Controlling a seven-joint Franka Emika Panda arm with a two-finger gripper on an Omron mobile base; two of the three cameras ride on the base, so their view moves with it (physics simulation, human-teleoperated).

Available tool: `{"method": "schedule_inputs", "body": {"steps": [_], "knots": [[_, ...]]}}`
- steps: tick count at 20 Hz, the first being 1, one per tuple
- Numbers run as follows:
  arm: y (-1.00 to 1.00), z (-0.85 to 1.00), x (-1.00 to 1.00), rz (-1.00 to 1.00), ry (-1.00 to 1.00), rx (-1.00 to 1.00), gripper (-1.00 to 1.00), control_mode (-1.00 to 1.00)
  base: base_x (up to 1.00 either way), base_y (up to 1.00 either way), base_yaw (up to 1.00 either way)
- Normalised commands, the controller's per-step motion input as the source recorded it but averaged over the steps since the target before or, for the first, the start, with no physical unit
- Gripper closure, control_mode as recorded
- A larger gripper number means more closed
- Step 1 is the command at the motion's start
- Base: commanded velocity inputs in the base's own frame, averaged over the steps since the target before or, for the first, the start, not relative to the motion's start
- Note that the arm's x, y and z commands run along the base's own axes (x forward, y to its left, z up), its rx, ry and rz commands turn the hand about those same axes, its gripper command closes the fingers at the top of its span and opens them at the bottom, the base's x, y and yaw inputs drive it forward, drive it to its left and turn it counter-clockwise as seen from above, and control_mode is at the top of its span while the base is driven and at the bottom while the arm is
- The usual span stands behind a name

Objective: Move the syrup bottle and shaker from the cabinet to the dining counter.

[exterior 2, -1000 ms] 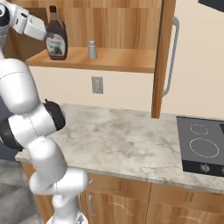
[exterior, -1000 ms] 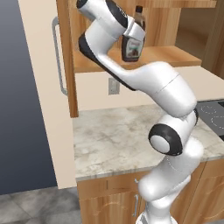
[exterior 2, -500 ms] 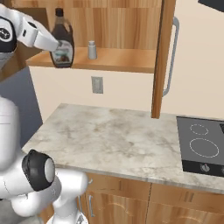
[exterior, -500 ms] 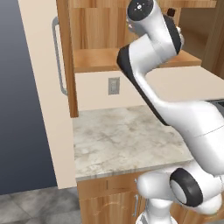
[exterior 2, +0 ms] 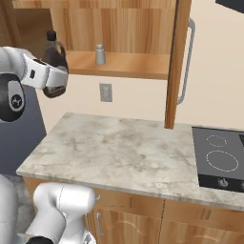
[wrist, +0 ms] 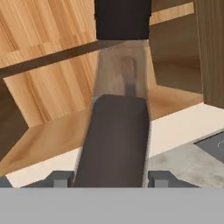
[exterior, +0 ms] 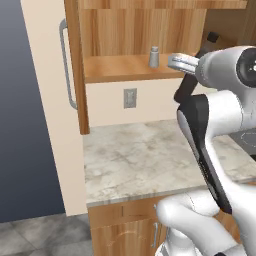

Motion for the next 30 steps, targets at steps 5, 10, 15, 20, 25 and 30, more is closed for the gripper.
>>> {"method": "schedule_inputs", "body": {"steps": [5,10,15,20,25,30], "knots": [[0.06,-0.14,-0.97,0.31,0.0,-0.11,1.0,-1.0,0.0,0.0,0.0],[0.01,-0.39,-0.47,0.12,0.02,-0.13,1.0,-1.0,0.0,0.0,0.0],[-0.01,-0.41,-0.07,0.01,0.11,-0.04,1.0,-1.0,0.0,0.0,0.0],[0.0,-0.04,-0.02,0.0,0.02,-0.01,1.0,1.0,-0.59,-0.01,-0.02],[0.0,0.0,0.0,0.0,0.0,0.0,1.0,1.0,-1.0,-0.21,-0.03],[0.0,0.0,0.0,0.0,0.0,0.0,1.0,1.0,-0.72,-0.21,-0.49]]}}
